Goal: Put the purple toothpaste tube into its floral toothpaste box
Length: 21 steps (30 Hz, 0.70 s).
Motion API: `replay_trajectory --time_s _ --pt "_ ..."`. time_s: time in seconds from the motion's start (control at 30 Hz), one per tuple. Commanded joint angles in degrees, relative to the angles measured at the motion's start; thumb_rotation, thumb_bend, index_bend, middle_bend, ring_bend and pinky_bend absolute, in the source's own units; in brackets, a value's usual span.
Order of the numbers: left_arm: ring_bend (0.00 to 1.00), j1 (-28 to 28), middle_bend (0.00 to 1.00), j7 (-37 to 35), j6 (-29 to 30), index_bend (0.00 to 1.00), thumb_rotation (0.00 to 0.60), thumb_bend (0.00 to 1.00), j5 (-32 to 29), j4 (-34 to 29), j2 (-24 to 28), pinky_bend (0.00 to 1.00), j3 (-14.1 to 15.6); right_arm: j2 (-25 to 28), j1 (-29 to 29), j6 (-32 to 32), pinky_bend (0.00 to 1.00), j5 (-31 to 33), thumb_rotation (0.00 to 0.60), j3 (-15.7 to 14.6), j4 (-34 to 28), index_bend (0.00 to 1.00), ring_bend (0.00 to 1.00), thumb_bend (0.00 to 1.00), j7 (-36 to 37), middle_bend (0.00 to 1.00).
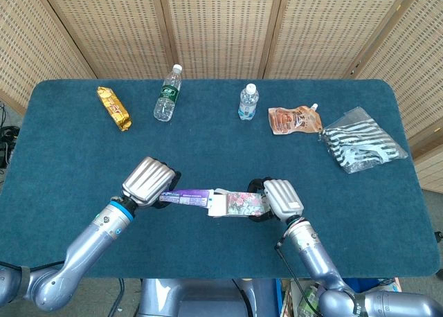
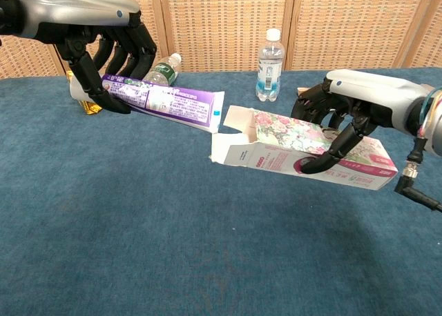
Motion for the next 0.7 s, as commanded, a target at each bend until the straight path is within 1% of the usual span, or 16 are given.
replay_trajectory --time_s 0.03,0.27,0.7 --pt "0.56 -1.2 0.68 1.2 0.7 0.8 0.6 0.27 -1.5 -0.4 -0.5 0.56 0.7 0.0 0.1 0.0 0.43 0.1 0.6 0.1 0.0 0.59 0.38 0.01 0.0 0.54" --pt "0.56 -2.8 0.68 2.4 1.6 0.8 0.6 0.27 -3.7 -1.3 -1.1 0.56 1.5 0.1 0.3 -0.2 0.43 0.4 0.6 0.2 -0.3 0.59 0.38 0.01 0.2 0.54" --pt "0.56 -5.7 0.68 4.0 4.9 0.8 0.6 0.27 -6.5 -0.4 -5.1 0.56 2.6 0.3 0.5 -0.1 0.43 0.3 0.6 -0.4 -1.3 0.59 0.38 0.01 -0.1 0.54"
